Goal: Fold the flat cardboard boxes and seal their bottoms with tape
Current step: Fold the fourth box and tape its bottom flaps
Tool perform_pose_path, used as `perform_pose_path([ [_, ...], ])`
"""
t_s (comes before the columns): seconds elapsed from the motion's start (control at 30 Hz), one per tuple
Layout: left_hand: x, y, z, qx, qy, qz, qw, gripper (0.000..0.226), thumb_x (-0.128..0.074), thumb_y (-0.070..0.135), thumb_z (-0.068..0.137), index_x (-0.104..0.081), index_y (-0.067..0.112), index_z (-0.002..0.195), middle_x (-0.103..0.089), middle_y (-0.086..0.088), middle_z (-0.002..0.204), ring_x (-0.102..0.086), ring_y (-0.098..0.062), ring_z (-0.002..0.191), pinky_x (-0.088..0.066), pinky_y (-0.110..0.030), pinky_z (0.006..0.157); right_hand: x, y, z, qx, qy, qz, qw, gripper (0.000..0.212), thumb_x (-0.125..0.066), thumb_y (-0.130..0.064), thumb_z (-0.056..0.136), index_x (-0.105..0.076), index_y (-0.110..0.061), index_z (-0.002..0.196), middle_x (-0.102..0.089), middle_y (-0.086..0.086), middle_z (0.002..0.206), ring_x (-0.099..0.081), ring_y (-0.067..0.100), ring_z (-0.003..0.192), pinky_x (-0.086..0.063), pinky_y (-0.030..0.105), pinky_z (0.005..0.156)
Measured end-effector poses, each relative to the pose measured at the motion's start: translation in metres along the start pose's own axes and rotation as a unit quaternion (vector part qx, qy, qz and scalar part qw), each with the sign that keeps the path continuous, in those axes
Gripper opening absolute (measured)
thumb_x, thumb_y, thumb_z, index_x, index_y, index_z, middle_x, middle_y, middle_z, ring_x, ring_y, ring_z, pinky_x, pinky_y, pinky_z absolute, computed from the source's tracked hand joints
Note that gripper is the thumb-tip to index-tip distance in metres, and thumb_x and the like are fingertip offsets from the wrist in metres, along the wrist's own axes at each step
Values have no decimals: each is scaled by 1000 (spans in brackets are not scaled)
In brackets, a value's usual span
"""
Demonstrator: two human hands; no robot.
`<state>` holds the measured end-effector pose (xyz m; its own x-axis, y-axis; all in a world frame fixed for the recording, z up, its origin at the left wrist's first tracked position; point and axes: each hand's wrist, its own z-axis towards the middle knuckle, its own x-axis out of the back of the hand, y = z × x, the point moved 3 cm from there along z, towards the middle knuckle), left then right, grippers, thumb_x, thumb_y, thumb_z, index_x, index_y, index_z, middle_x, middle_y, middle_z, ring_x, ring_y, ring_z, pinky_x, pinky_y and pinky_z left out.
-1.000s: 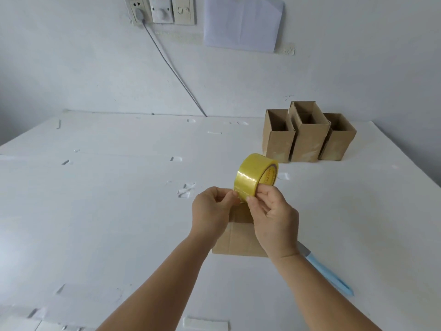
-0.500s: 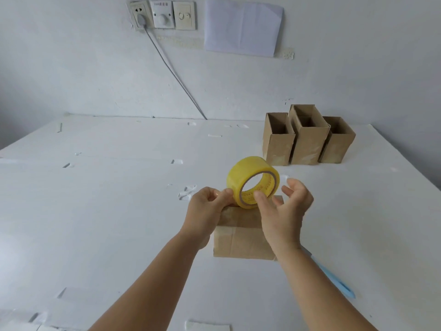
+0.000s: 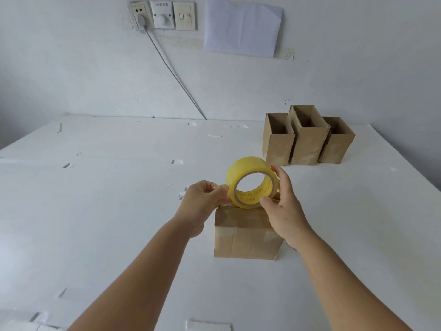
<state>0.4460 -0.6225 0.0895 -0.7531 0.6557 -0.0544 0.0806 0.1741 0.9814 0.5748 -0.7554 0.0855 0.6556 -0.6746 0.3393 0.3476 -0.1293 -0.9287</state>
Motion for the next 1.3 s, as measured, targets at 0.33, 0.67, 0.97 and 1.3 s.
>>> perform_pose_path([
  [0.33,10,-2,-1,17,-38,18,999,20,-54,0,90,-48,7,73,-44,-6,65,-72,-23,86,-50,-27,90,2,6,-6,4,66,51,996,43,-57,-9,92,-44,-31,126,-54,-22,118,-60,-7,95,-43,4,74],
  [0.67,17,-8,0,58,-21,-33,998,9,-52,9,94,-52,8,85,-63,-10,86,-73,-17,86,-54,-25,77,-5,4,0,23,-8,-3,1000,57,-61,-22,91,-35,-30,140,-46,-11,124,-57,10,111,-51,34,95],
  [0.97,18,-12,5,49,-27,-14,998,11,-58,4,91,-51,6,83,-60,-13,80,-72,-18,79,-57,-23,74,-9,7,1,3,-67,-53,996,66,-55,-29,94,-17,-52,142,-52,-14,129,-55,9,117,-40,43,105],
  [1.3,33,-16,7,56,-57,-46,996,18,-48,-5,92,-49,7,78,-45,-6,71,-64,-19,72,-58,-33,74,0,4,-5,58,50,24,997,43,-46,-13,97,-37,-42,127,-51,-11,116,-65,6,94,-52,19,74],
])
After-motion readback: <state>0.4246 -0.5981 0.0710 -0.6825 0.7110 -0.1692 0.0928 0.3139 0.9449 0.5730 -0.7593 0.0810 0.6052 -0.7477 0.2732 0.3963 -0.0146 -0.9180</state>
